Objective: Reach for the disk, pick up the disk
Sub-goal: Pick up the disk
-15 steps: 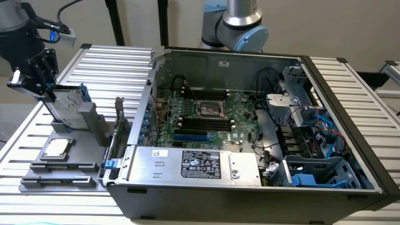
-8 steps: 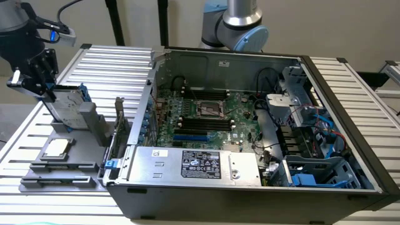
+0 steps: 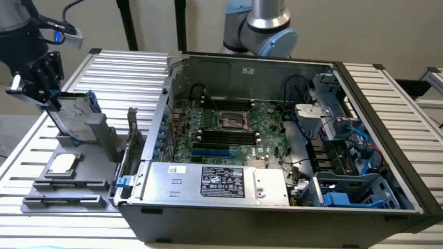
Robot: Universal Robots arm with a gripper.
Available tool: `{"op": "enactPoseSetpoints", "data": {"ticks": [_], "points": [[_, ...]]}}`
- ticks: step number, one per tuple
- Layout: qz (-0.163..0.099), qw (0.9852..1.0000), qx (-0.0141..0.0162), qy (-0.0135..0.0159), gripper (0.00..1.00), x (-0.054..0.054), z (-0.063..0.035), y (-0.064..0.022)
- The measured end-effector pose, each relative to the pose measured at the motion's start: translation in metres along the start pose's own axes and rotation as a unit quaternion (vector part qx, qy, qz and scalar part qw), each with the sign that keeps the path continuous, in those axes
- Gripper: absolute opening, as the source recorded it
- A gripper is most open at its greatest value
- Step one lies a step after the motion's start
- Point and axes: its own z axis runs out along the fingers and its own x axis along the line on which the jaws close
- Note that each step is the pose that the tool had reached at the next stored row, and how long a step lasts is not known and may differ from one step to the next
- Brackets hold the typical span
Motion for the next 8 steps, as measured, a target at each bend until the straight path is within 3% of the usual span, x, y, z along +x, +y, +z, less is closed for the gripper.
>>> {"op": "enactPoseSetpoints", "data": {"ticks": [8], "points": [[0.0,1.0,0.0001,0.0,0.33,0.0,-0.0276,-0.0032]]}}
